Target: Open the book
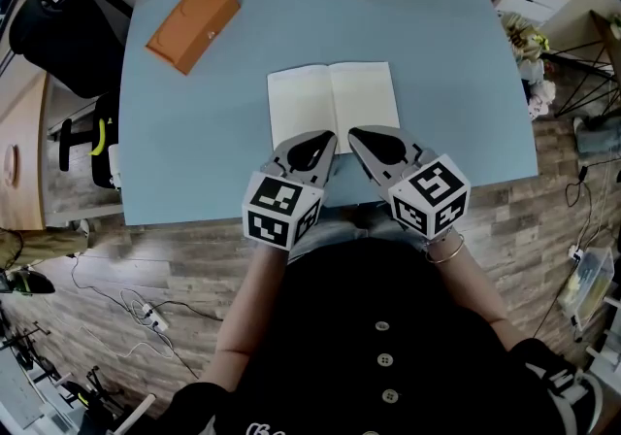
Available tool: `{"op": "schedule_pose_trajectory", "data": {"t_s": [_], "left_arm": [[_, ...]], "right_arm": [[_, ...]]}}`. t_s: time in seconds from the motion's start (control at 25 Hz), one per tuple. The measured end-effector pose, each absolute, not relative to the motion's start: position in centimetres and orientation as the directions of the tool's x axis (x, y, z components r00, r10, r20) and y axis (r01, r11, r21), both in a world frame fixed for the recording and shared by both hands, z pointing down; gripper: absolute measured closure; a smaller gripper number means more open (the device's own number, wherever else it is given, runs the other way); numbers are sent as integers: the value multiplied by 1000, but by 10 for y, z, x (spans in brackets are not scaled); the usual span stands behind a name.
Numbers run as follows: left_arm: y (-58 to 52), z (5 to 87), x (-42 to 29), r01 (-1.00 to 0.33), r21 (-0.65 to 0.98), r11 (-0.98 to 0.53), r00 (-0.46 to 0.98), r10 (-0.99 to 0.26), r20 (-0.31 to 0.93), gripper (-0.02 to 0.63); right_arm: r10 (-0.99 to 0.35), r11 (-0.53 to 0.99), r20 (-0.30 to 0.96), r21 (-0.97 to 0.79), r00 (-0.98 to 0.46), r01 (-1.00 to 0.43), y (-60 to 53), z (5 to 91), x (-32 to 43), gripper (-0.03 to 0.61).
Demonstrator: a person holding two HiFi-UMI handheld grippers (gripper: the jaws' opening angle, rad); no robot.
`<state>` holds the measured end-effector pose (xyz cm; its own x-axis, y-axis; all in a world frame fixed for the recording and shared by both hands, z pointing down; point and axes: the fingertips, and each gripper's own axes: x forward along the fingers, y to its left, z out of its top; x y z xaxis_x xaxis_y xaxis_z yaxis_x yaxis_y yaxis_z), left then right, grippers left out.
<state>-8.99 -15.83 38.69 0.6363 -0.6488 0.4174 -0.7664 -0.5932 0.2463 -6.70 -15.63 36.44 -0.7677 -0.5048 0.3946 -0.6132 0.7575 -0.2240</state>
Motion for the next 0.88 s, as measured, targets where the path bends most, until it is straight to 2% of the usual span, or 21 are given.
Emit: {"op": "schedule_pose_trajectory", "data": {"t_s": [0.88], "left_arm": [[-158,393,-91,-756,249,-605,644,-621,446,603]], "right_arm": [[-504,742,431,-227,-748,-631,-157,374,-66,577]]}}
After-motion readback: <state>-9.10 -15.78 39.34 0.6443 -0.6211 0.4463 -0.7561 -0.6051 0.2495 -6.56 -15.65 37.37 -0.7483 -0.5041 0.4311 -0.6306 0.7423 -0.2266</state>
